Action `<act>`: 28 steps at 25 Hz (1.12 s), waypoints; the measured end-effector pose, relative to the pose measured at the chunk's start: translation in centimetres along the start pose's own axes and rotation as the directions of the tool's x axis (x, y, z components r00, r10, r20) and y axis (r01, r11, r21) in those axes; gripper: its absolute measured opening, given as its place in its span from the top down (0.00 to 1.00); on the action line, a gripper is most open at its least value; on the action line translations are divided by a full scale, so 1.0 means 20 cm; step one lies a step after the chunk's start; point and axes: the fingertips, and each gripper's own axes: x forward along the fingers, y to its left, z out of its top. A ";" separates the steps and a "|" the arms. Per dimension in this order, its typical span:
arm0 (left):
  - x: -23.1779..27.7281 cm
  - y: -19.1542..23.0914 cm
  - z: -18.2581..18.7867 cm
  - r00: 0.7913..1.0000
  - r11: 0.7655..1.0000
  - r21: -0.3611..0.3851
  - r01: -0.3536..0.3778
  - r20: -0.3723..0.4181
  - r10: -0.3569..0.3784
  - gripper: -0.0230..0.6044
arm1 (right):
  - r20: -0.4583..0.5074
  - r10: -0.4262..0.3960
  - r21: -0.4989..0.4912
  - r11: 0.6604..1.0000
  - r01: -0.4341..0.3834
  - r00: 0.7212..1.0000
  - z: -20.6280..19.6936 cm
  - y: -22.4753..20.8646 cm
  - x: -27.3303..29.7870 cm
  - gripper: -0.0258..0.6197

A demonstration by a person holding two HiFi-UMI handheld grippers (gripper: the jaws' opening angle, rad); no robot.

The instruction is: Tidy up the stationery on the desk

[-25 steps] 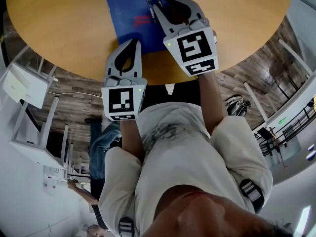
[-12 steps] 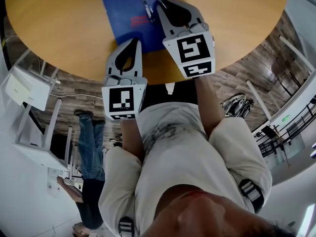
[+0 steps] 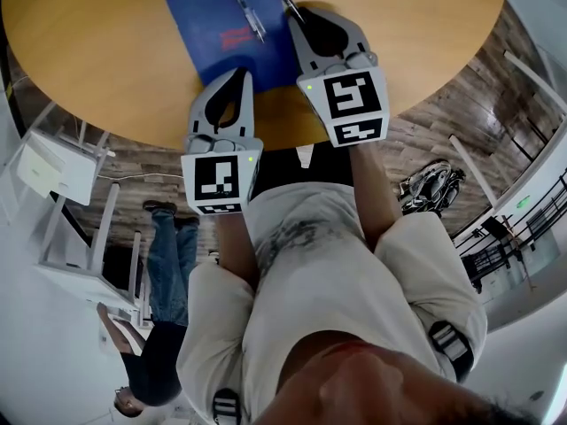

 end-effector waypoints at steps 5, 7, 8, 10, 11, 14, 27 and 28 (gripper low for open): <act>0.00 -0.01 0.01 1.000 1.000 0.023 0.007 -0.004 -0.007 0.95 | 0.008 -0.036 0.076 0.997 0.035 0.999 -0.04 -0.02 -0.03 0.81; 0.00 -0.01 0.01 1.000 1.000 0.028 0.008 -0.005 -0.008 0.95 | 0.009 -0.053 0.100 0.994 0.052 0.999 -0.05 -0.02 -0.04 0.81; 0.00 -0.01 0.01 1.000 1.000 0.029 0.008 -0.006 -0.008 0.95 | 0.008 -0.060 0.105 0.993 0.059 0.998 -0.05 -0.01 -0.04 0.81; 0.00 -0.01 0.01 1.000 0.999 0.031 0.009 -0.008 -0.009 0.95 | 0.006 -0.061 0.108 0.992 0.060 0.998 -0.05 0.01 -0.04 0.81; 0.00 -0.01 0.01 1.000 0.999 0.031 0.010 -0.009 -0.010 0.95 | 0.004 -0.054 0.111 0.992 0.053 0.999 -0.05 0.02 -0.04 0.81; 0.00 -0.01 0.00 1.000 1.000 0.029 0.011 -0.011 -0.010 0.95 | 0.001 -0.019 0.118 0.993 0.018 1.000 -0.07 0.07 -0.05 0.77; 0.00 0.00 -0.01 1.000 1.000 0.017 -0.001 -0.009 0.001 0.95 | -0.018 0.018 0.098 0.995 -0.016 1.000 -0.10 0.09 -0.08 0.73; 0.00 0.00 -0.01 1.000 1.000 0.016 -0.002 -0.007 0.002 0.95 | -0.016 0.016 0.094 0.995 -0.014 1.000 -0.09 0.09 -0.08 0.73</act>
